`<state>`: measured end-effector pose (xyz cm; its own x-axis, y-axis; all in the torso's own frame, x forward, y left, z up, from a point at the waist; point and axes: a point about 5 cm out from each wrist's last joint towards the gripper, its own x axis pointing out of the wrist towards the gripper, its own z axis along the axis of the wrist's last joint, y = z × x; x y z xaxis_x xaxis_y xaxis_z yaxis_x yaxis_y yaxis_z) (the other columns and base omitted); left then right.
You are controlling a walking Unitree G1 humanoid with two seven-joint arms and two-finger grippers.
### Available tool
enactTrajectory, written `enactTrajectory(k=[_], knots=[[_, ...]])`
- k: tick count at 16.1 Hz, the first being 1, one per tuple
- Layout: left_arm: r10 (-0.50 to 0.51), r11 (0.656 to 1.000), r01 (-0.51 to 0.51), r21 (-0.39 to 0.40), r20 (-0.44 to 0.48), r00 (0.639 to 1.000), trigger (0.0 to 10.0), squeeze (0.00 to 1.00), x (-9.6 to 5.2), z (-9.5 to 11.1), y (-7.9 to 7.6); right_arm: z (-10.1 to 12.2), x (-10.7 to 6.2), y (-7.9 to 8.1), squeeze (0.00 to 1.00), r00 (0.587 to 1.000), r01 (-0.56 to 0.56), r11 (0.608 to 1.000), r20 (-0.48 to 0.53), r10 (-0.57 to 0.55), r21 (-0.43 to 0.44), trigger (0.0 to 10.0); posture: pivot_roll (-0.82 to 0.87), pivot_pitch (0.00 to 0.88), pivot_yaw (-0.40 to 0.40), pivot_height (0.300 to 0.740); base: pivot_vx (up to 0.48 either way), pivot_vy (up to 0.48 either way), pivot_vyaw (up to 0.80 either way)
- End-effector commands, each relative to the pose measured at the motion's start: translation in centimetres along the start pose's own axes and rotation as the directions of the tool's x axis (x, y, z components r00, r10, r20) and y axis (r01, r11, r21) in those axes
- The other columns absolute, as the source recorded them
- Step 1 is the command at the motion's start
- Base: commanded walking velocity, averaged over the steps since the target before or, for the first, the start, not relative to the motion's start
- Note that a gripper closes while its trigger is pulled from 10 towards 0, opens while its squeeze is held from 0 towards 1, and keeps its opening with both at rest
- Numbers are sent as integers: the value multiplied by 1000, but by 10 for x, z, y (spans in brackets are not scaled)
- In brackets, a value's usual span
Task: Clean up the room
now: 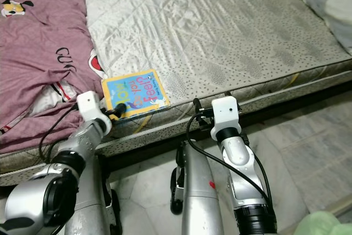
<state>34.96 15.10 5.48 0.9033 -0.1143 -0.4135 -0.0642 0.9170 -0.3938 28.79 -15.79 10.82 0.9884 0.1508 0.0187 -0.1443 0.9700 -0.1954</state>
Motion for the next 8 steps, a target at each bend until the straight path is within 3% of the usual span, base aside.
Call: enactTrajectory(k=[1,4,5,6,7,8], knots=[[-15,1000,15,-7,-30,999,0,0,0,-7,-3,-2,-2,-4,0,1000,14,1000,-7,-14,-5,10000,-69,206,-60,521,0,0,0],[-47,999,48,17,-60,997,353,0,1,-12,-9,-2,-1,-3,0,1000,13,1000,-5,-13,-10,10000,-73,202,-59,521,0,0,0],[-60,998,61,19,-64,996,2235,0,2,-12,-11,-2,-1,-3,0,1000,14,1000,-4,-14,-11,10000,-72,203,-58,521,0,0,0],[-66,998,67,18,-67,996,2824,0,2,-12,-12,-2,0,-3,0,1000,15,1000,-4,-15,-11,10000,-72,203,-58,521,0,0,0],[-72,997,74,23,-72,995,5529,0,2,-12,-13,-1,0,-3,0,1000,16,1000,-3,-17,-11,10000,-72,203,-58,521,0,0,0],[-68,997,70,30,-75,995,10000,0,2,-13,-12,-1,0,-3,0,1000,17,1000,-3,-17,-12,10000,-72,202,-57,521,0,0,0]])
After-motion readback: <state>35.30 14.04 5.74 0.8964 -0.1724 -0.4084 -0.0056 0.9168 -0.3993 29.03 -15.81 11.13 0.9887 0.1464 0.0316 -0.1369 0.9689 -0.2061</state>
